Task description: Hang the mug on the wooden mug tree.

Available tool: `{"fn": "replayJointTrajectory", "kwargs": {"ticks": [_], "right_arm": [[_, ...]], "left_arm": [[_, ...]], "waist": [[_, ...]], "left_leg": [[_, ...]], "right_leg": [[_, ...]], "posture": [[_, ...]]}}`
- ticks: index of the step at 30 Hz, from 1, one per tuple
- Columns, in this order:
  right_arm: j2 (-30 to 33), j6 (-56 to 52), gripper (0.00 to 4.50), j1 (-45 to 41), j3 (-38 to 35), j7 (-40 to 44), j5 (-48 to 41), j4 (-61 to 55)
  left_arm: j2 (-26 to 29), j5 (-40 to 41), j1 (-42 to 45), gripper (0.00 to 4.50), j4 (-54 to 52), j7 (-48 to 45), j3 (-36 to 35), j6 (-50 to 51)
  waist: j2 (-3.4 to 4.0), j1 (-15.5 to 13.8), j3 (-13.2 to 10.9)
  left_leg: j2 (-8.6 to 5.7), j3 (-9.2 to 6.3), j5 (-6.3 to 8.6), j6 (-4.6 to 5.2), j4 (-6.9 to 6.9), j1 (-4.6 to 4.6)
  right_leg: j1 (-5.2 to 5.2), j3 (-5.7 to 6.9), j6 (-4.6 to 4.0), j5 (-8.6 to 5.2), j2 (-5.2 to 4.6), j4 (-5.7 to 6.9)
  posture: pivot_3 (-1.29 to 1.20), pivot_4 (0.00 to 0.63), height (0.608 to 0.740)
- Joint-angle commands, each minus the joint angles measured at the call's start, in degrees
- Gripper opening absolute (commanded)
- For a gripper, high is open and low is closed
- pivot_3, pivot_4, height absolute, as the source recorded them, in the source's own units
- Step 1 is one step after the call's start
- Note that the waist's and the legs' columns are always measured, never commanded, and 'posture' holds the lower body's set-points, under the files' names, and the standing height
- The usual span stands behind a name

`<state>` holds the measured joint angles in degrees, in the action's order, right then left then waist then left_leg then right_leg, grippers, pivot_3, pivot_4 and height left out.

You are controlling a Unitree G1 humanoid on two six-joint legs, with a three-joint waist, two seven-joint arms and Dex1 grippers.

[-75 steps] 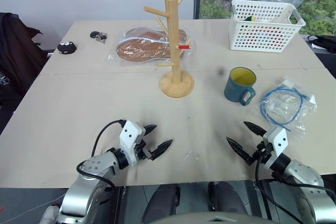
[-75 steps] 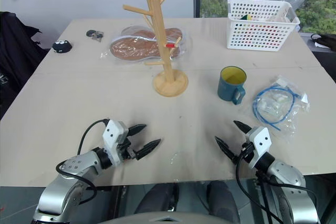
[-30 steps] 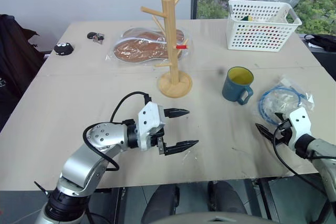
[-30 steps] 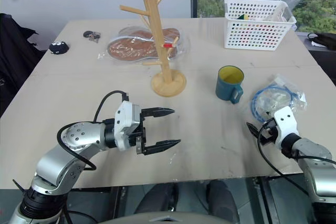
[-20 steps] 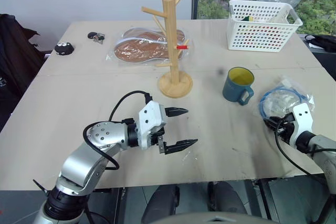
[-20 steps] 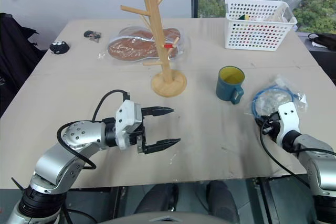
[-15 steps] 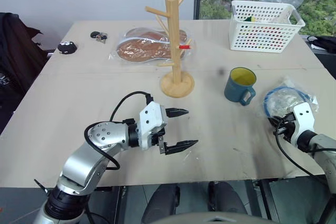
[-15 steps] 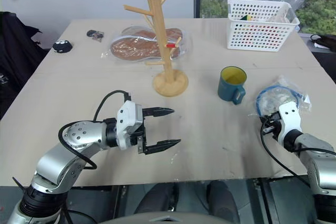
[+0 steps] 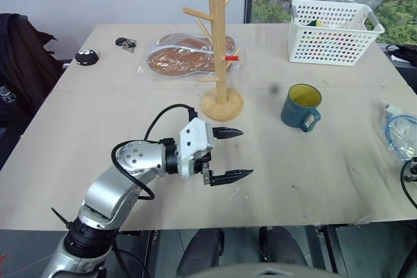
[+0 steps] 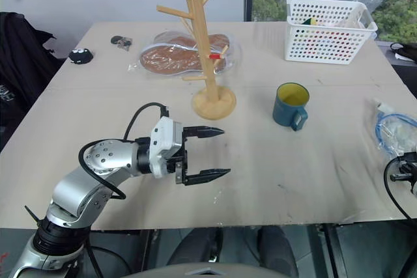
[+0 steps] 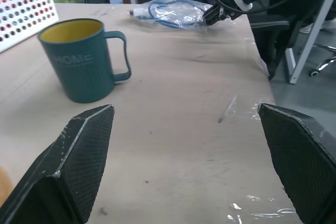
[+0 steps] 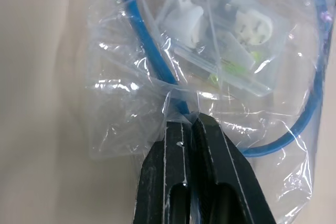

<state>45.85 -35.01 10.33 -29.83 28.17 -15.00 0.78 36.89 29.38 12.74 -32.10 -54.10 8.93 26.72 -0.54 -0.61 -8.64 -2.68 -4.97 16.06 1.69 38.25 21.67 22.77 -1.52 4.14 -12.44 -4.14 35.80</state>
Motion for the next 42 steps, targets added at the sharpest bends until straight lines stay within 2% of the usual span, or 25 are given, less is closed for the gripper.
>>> {"fn": "replayJointTrajectory", "kwargs": {"ticks": [1, 5, 7, 8, 10, 14, 18, 22, 29, 39, 42], "right_arm": [[1.89, -1.85, 1.35, 2.61, -2.51, 4.0, -2.03, -5.11], [4.03, -7.77, 3.45, 6.59, -7.5, 12.95, -11.36, -17.9], [4.76, -10.96, 4.19, 6.97, -9.77, 16.32, -17.14, -24.46], [4.74, -12.1, 4.36, 6.46, -10.28, 16.93, -19.35, -26.51], [4.18, -14.48, 4.36, 4.43, -10.1, 15.78, -22.22, -28.58], [0.73, -14.69, 4.36, -2.35, 0.25, 7.74, -19.51, -32.03], [-12.85, -13.95, 4.36, -10.45, 13.53, -8.85, -11.71, -32.48], [-21.27, -14.1, 4.36, -14.54, 19.85, -18.62, -5.3, -31.94], [-29.15, -12.58, 4.36, -18.52, 22.28, -27.19, 0.97, -29.61], [-32.13, -11.6, 4.36, -19.85, 22.99, -28.3, 4.0, -29.1], [-32.0, -11.16, 3.64, -20.32, 23.28, -27.86, 4.34, -28.51]], "left_arm": [[0.19, 0.41, 1.17, 4.5, -1.47, -0.55, -0.36, -0.66], [0.7, 0.61, 0.94, 4.5, -1.45, -0.77, -1.01, -0.51], [0.84, 0.68, 0.68, 4.5, -1.46, -0.62, -1.27, -0.33], [0.88, 0.66, 0.6, 4.5, -1.45, -0.52, -1.32, -0.3], [0.86, 0.57, 0.53, 4.5, -1.5, -0.24, -1.31, -0.24], [-0.18, 0.72, 0.82, 4.5, -1.57, 1.82, -1.5, 0.61], [0.22, 0.63, 0.66, 4.5, -2.15, 2.58, -1.64, 1.26], [0.39, 0.87, 0.65, 4.5, -2.67, 3.16, -2.07, 1.9], [0.22, 1.13, 1.26, 4.5, -3.39, 4.32, -2.3, 2.96], [0.09, 1.16, 1.56, 4.5, -3.68, 4.62, -2.48, 3.48], [-0.25, -0.15, 1.79, 4.5, -3.39, 6.25, -2.35, 3.89]], "waist": [[0.02, -0.1, -0.01], [0.17, -0.07, -0.1], [0.3, 0.29, -0.21], [0.28, 0.41, -0.23], [0.14, 0.51, -0.3], [-0.03, 0.45, -0.38], [-0.05, 0.38, -0.45], [0.05, 0.4, -0.46], [0.06, 0.0, -0.46], [0.07, 0.61, -0.45], [0.07, 1.35, -0.46]], "left_leg": [[0.0, 0.0, 0.0, 0.0, 0.01, 0.0], [0.03, -0.03, 0.0, 0.01, 0.01, 0.01], [0.04, 0.0, 0.01, 0.01, 0.01, 0.01], [0.05, 0.02, 0.01, 0.02, 0.01, 0.0], [0.08, -0.01, 0.01, 0.02, 0.01, 0.0], [0.07, -0.04, 0.01, 0.02, 0.05, 0.02], [0.06, -0.1, -0.01, -0.03, 0.0, 0.09], [0.02, -0.01, -0.17, -0.31, -0.03, 0.36], [-0.04, -0.01, -0.2, -0.36, -0.05, 0.52], [-0.05, 0.0, -0.2, -0.36, -0.07, 0.48], [-0.06, 0.0, -0.2, -0.36, -0.06, 0.48]], "right_leg": [[0.0, 0.0, 0.0, 0.0, 0.0, 0.0], [-0.01, 0.02, 0.06, 0.03, 0.02, 0.0], [-0.01, 0.0, 0.1, 0.04, 0.01, -0.01], [-0.01, -0.01, 0.12, 0.05, 0.01, -0.01], [-0.01, 0.03, 0.2, 0.1, 0.04, -0.01], [-0.01, 0.07, 0.2, 0.1, 0.03, -0.03], [0.09, 0.09, 0.19, 0.1, 0.02, -0.04], [0.52, -0.06, 0.18, 0.11, 0.01, 0.08], [0.7, -0.07, 0.17, 0.12, 0.01, 0.09], [0.69, -0.07, 0.17, 0.13, 0.05, 0.13], [0.69, -0.07, 0.17, 0.13, 0.04, 0.13]], "posture": [[0.0, 0.15, 0.74], [0.0, 0.15, 0.74], [0.0, 0.15, 0.74], [0.0, 0.15, 0.74], [0.0, 0.15, 0.74], [0.0, 0.15, 0.74], [0.0, 0.15, 0.74], [0.0, 0.15, 0.74], [0.0, 0.15, 0.74], [0.0, 0.15, 0.74], [0.0, 0.15, 0.74]]}}
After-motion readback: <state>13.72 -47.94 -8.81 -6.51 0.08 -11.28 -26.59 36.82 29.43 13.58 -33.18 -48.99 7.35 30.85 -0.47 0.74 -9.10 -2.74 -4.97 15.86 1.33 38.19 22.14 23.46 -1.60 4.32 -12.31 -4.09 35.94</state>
